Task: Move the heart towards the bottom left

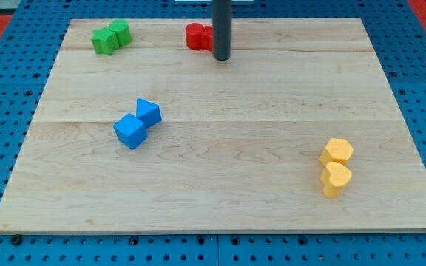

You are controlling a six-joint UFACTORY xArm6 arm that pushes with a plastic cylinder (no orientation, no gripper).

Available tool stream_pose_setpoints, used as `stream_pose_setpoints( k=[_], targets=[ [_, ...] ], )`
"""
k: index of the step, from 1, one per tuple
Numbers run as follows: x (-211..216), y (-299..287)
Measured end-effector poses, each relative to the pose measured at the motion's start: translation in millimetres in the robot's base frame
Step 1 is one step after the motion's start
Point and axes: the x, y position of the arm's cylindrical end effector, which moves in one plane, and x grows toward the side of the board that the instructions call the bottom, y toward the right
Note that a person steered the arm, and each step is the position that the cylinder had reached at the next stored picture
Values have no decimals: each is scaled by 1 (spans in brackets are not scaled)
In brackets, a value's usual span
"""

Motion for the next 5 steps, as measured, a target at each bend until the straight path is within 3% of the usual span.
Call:
stream_pose_setpoints(
  k=[1, 2, 3, 4, 5],
  targets=[
    [-11, 55],
    [24, 120],
    [127, 181],
    [208, 184],
    [232, 184]
  ],
)
